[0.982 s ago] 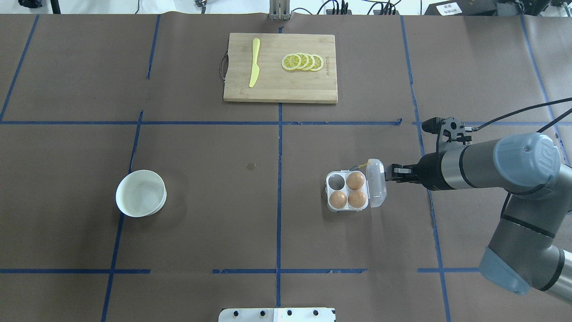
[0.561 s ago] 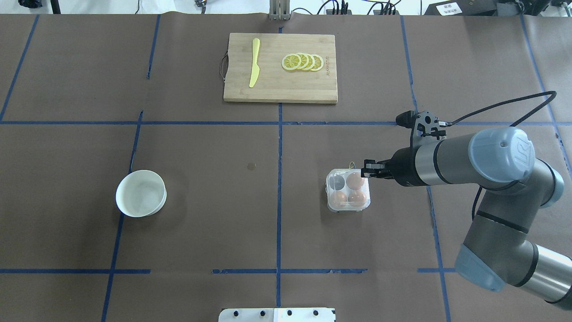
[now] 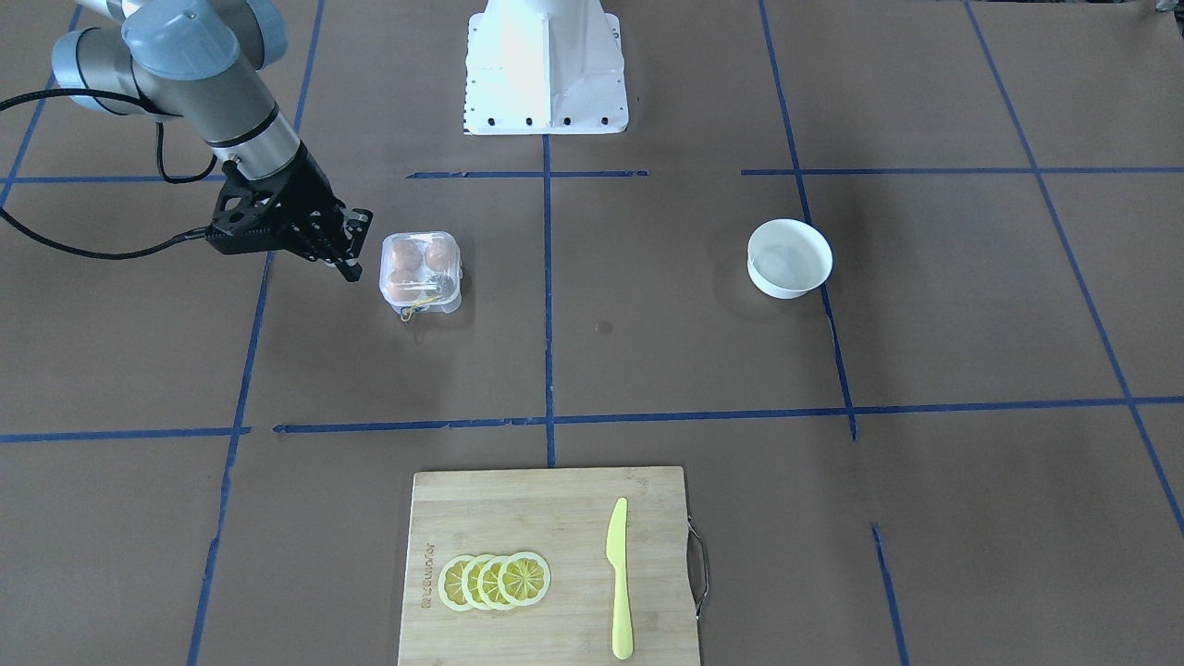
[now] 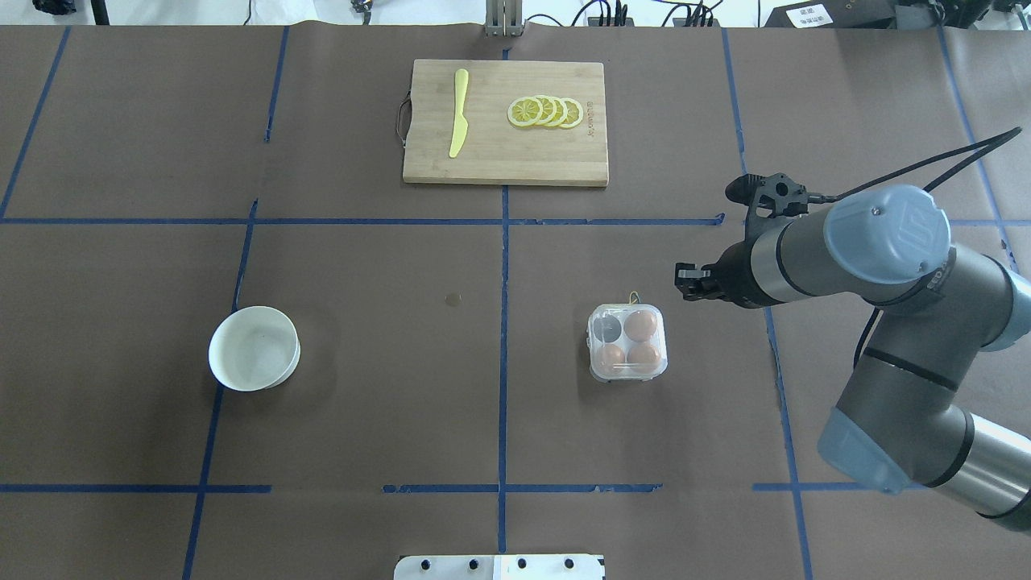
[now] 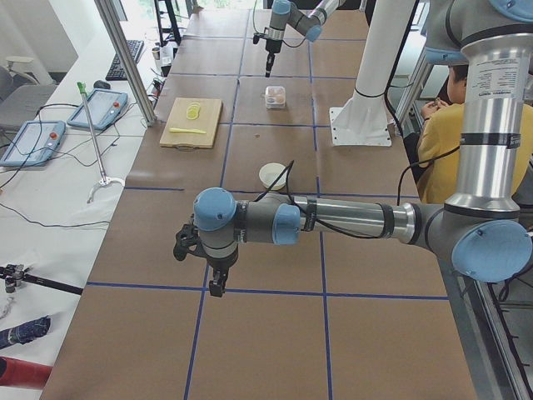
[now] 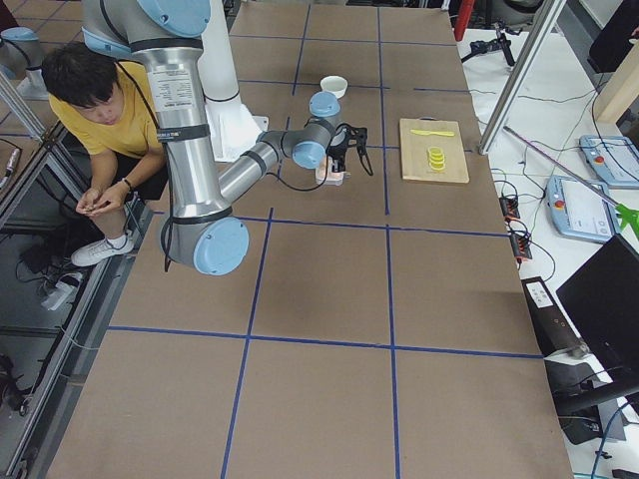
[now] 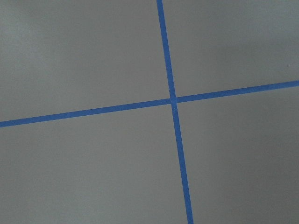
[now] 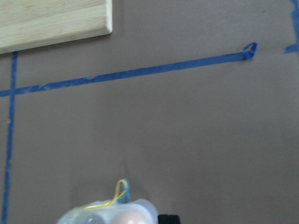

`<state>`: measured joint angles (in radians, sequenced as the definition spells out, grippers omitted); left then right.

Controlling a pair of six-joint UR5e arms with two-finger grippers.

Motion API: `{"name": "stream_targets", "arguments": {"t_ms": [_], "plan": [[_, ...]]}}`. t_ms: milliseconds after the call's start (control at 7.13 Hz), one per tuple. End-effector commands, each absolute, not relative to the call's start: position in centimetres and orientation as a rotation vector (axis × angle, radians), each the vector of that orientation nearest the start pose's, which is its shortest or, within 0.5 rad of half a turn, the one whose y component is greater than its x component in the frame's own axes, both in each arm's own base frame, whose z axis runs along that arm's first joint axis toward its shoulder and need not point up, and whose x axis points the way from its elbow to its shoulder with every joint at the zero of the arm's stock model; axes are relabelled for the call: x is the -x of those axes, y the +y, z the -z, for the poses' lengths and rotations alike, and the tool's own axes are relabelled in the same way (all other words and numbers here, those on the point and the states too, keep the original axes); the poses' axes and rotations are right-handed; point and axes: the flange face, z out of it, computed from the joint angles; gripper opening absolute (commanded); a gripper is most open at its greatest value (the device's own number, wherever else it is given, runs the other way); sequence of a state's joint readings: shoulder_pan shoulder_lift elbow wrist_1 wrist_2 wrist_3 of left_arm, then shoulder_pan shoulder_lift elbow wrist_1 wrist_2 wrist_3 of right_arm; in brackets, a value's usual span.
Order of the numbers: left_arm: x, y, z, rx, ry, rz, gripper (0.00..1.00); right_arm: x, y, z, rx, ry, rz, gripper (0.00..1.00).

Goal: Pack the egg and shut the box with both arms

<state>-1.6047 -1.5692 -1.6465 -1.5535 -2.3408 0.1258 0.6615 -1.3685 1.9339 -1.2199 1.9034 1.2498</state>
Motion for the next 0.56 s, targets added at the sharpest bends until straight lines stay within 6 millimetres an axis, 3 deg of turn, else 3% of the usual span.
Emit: {"name": "stream_targets", "arguments": {"t_ms": [0, 421], "plan": [[8.1, -49.1, -62.5, -0.114, 0.764, -0.107, 1.0, 30.8, -44.4, -40.5, -0.175, -0.82, -0.067, 0.0], [8.1, -49.1, -62.5, -0.115, 0.763, -0.109, 1.0, 12.7, -45.7, -52.1, -0.195, -0.731, 0.105, 0.0]]}}
